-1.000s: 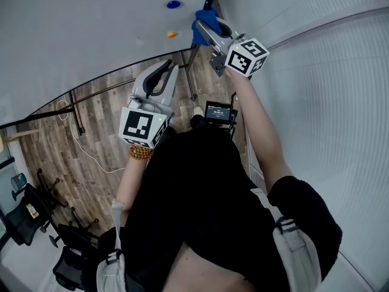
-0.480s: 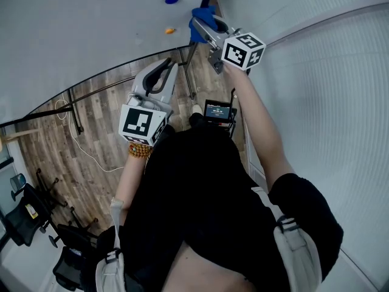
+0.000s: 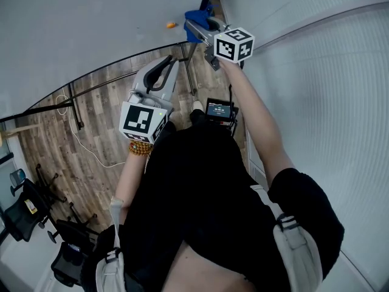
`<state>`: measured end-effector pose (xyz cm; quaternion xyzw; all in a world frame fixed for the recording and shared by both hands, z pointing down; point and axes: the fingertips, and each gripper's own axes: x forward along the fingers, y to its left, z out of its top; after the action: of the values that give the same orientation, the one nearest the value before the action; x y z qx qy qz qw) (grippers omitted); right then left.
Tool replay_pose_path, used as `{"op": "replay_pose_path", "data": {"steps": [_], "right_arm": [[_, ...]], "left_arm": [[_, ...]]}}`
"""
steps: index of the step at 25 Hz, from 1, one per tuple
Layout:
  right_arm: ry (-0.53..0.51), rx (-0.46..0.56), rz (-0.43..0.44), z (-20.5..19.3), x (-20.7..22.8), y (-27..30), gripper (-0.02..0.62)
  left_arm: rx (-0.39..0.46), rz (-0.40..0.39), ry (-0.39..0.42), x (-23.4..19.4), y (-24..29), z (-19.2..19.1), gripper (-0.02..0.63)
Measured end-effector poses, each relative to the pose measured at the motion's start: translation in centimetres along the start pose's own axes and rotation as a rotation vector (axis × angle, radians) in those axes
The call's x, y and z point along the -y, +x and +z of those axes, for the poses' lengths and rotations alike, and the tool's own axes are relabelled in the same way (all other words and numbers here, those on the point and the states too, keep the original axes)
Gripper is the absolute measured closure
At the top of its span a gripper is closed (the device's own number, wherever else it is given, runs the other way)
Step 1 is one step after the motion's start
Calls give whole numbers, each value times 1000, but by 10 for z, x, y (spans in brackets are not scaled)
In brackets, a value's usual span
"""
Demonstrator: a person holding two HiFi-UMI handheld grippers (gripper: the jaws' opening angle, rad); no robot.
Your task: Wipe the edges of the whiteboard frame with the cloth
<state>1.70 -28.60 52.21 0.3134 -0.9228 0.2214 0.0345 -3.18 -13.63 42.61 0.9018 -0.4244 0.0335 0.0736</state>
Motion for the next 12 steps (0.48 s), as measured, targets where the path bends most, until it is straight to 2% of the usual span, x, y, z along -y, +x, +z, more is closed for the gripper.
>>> {"op": "replay_pose_path", "data": {"steps": [3, 12], "right_arm": [[17, 12, 13, -10, 9, -2, 480], [25, -62, 12, -57, 31, -9, 480]], "left_arm": [[-4, 20, 3, -3, 0, -8, 456], [-26, 59, -5, 5, -4, -29, 456]]}}
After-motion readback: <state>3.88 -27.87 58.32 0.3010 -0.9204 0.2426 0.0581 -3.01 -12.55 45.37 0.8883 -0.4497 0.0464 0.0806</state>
